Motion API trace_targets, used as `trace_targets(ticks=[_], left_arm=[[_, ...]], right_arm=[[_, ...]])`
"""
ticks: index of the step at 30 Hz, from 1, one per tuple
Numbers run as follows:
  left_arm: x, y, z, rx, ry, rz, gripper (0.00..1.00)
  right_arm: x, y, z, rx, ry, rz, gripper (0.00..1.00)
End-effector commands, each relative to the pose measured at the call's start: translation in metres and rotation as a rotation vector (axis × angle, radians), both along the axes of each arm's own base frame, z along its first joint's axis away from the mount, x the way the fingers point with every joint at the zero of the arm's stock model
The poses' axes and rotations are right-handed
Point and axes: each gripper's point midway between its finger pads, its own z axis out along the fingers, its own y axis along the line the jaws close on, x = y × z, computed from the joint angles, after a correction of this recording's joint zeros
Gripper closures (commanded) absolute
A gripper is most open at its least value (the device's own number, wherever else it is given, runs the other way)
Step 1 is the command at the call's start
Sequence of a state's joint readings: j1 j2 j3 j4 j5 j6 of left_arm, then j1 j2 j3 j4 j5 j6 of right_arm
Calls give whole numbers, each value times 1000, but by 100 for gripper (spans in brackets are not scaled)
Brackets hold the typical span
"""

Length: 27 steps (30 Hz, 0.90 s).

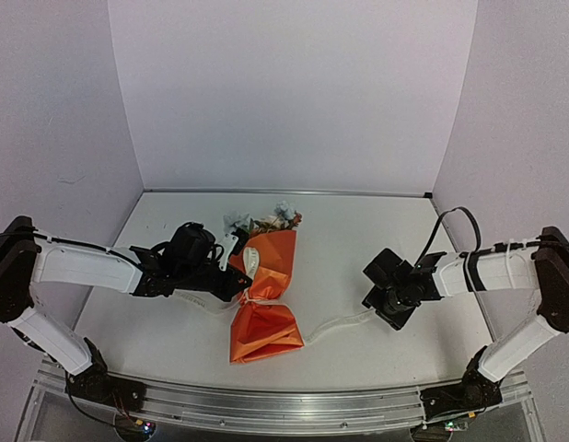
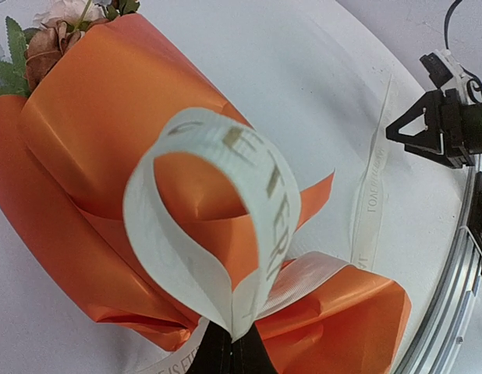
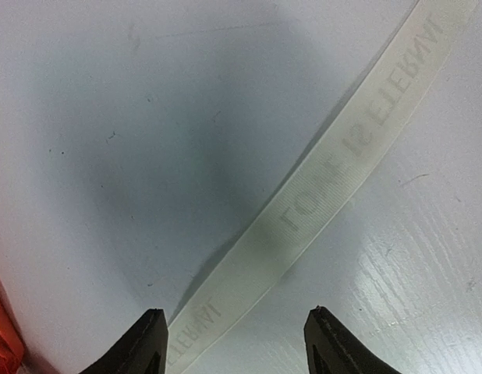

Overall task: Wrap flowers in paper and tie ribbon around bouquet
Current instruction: Cross the half-tied ribbon over the folded bouquet.

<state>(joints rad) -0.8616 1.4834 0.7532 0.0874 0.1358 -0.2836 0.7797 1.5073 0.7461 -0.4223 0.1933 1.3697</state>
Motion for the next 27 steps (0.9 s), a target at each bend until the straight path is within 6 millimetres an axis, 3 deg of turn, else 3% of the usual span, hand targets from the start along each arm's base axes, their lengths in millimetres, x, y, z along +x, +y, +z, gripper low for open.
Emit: trace_targets(ticks=[1, 5, 10, 12, 14, 15, 18, 21, 24, 27], left_arm=[[3, -7, 24, -40, -54, -20, 100], [3, -7, 25, -35, -54, -25, 100], [1, -4, 26, -27, -66, -29, 100], [0, -3, 28, -28, -79, -36, 100], [-1, -3, 31, -29, -98, -48, 100], [-2, -3, 35, -37, -115, -56, 100], [-5, -4, 44, -55, -171, -88, 100], [-13, -8, 50, -67, -233, -143, 100], [-21, -11, 59, -88, -309, -187, 100], [-28, -15, 55, -70, -345, -235, 100]], right_arm=[[3, 6, -18, 63, 26, -38, 39], [4, 7, -27, 66, 46, -59, 47], [4, -6, -35, 16, 42, -87, 63], [9, -8, -33, -5, 24, -80, 77], [18, -6, -26, -24, -2, -56, 96], [22, -5, -22, -36, -11, -38, 100], [37, 6, 1, -39, -52, 8, 100], [52, 20, 42, -43, -134, 79, 100], [68, 41, 84, -27, -208, 151, 100], [73, 70, 115, -4, -255, 247, 100]])
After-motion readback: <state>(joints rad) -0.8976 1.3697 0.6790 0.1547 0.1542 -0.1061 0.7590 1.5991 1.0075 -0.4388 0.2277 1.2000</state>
